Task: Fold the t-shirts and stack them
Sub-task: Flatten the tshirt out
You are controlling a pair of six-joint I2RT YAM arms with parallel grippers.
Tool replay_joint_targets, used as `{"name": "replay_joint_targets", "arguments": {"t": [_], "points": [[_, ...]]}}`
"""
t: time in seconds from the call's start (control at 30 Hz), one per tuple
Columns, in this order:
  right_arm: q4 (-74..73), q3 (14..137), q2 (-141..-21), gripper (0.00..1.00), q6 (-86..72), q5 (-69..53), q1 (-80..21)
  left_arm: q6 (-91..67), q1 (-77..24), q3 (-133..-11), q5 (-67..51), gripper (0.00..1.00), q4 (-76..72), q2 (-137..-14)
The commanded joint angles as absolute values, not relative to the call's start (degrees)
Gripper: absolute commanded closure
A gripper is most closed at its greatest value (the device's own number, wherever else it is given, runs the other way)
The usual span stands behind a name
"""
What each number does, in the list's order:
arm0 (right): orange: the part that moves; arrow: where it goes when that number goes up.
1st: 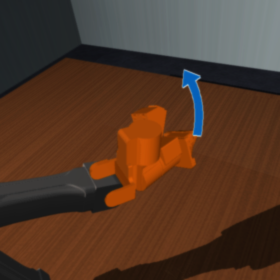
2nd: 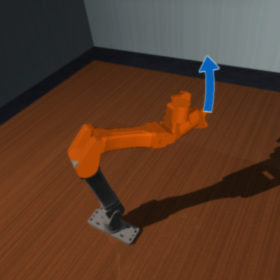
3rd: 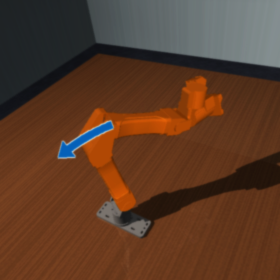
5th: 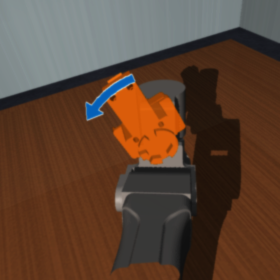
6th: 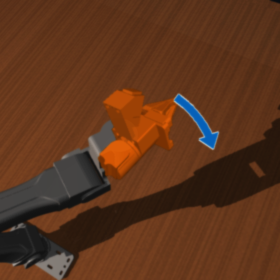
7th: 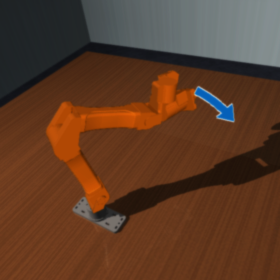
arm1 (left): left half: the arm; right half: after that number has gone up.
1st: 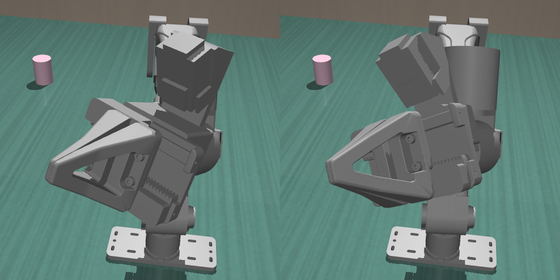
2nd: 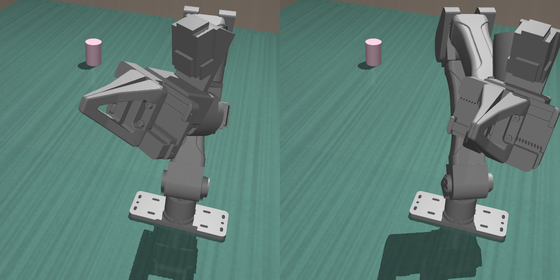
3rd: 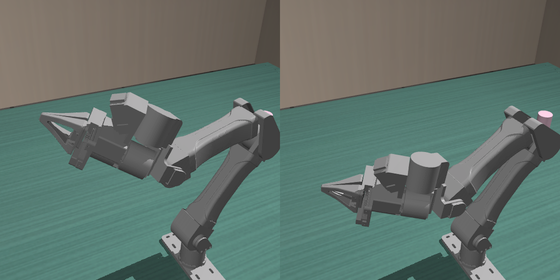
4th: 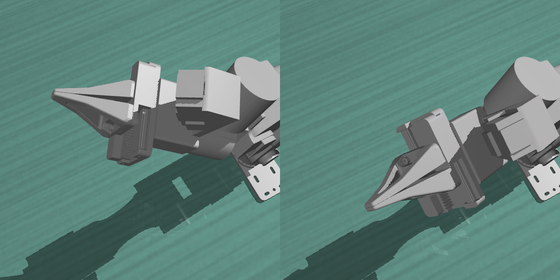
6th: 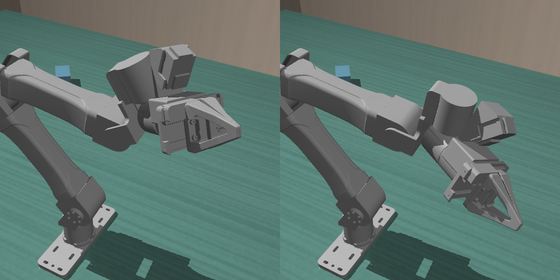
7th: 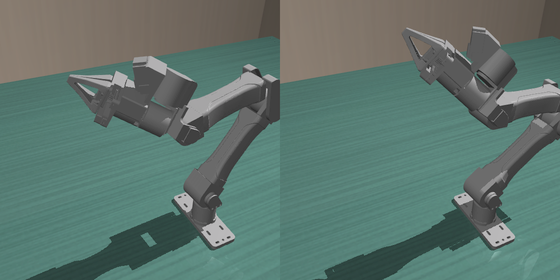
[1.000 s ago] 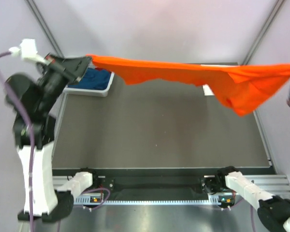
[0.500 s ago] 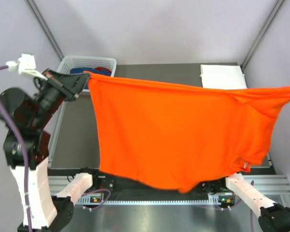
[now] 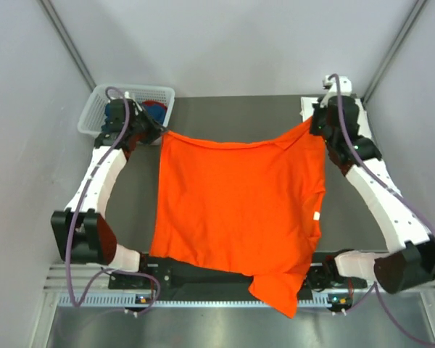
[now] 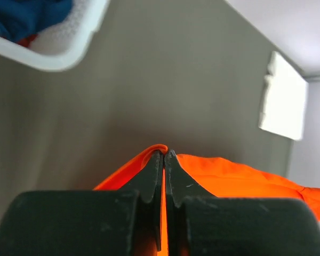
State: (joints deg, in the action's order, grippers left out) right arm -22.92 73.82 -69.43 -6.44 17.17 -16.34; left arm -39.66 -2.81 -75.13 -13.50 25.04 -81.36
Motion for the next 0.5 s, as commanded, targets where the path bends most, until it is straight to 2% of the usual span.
{"name": "replay_joint_targets", "arguments": {"t": [0.0,0.23,0.37,0.47], "points": [[-3.99,73.83,-74.6,1.0,-5.36,10.56,-15.38,-36.74,-2.46,-76.02,-8.53,1.0,12.31,-87.76],[4.39,80.67,-93.92,1.0,-5.53,2.2,-11.88,-35.95,-1.23,-87.34,-11.68,1.0,7.65,-104.4],[0.81,87.53,-100.88,1.0,-8.25,0.18,-9.06,-37.26,-0.44,-92.72,-15.11,1.0,7.82,-110.38],[-2.72,88.07,-100.9,1.0,-11.24,0.18,-7.21,-37.62,2.19,-93.96,-18.01,1.0,8.17,-112.76]]}}
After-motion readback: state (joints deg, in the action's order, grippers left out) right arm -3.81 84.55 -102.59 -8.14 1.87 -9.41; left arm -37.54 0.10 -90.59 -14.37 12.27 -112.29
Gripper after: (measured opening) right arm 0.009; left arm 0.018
